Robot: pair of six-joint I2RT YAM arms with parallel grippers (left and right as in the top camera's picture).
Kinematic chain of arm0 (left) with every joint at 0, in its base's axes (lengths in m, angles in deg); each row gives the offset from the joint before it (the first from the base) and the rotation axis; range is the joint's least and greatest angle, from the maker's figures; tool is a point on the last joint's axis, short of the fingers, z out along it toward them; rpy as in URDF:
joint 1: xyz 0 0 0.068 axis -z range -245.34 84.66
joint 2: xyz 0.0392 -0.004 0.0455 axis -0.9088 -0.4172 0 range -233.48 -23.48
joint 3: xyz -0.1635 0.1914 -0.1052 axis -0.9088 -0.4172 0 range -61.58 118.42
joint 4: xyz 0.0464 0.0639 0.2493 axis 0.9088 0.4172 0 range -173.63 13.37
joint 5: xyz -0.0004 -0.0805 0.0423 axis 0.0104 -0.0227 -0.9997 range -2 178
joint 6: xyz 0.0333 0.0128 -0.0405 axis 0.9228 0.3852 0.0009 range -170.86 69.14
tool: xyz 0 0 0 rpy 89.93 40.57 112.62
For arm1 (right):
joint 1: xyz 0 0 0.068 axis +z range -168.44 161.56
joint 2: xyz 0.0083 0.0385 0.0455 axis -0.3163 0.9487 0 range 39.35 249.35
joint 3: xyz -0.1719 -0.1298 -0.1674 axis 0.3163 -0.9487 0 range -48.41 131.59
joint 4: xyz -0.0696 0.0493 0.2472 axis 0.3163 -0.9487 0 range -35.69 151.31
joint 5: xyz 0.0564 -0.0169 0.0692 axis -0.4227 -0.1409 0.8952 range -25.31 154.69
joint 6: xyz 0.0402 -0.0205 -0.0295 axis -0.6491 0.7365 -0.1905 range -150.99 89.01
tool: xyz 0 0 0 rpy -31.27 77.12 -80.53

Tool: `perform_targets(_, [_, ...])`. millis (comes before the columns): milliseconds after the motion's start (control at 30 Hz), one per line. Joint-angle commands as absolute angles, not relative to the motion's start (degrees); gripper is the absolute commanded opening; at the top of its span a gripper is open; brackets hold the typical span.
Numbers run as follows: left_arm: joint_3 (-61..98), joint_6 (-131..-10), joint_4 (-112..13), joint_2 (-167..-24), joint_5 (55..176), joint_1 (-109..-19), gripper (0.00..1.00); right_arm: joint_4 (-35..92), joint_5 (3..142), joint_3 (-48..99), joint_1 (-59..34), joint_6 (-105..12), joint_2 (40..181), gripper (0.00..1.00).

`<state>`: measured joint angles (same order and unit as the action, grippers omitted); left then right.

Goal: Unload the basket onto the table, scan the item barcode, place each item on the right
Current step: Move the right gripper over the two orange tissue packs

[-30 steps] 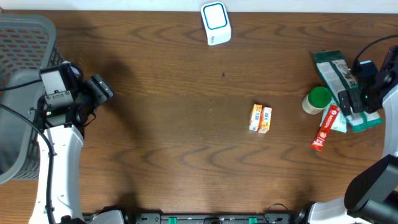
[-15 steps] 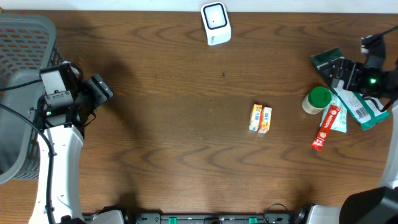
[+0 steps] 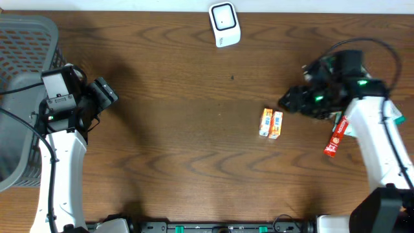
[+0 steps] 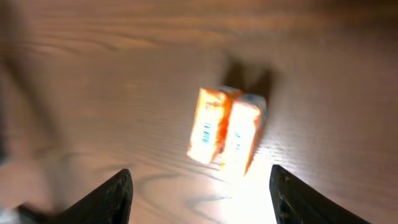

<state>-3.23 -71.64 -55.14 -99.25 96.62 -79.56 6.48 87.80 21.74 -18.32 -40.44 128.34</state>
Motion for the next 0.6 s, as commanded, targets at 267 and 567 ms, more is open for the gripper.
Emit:
perform_targets(267, [-3.4,-71.3,-55.0,-99.5,96.3,-79.8,0.85,19.0,66.2,8.6,-7.1,-54.8,128.6,0.59])
perform_targets(567, [-3.4,-71.3,-55.0,-99.5,96.3,-79.8,0.85,23.8,66.0,5.9,-6.8,-54.8,128.6,0.47])
